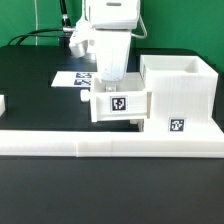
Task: Assemble drawer
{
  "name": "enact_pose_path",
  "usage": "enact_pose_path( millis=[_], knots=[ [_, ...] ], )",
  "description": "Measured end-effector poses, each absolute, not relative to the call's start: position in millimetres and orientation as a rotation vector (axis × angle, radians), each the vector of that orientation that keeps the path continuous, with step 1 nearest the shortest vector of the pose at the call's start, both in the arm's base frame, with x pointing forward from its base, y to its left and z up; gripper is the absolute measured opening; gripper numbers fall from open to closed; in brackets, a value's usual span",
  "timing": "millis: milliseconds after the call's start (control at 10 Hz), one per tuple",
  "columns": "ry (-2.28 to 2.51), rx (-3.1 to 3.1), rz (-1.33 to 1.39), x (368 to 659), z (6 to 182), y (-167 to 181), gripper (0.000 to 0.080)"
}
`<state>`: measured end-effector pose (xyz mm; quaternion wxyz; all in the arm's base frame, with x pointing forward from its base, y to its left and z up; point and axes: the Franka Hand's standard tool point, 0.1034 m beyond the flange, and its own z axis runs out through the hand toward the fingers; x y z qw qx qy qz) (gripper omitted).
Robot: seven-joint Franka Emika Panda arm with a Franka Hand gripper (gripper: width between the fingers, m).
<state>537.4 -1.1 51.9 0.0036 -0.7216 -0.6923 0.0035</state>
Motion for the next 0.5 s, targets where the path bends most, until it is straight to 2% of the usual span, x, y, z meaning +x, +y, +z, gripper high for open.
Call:
enact_pose_path(
  millis=[500],
  knots=[
    [-2.170, -2.264, 0.007, 537.4, 51.7, -1.1, 0.0042]
  ],
)
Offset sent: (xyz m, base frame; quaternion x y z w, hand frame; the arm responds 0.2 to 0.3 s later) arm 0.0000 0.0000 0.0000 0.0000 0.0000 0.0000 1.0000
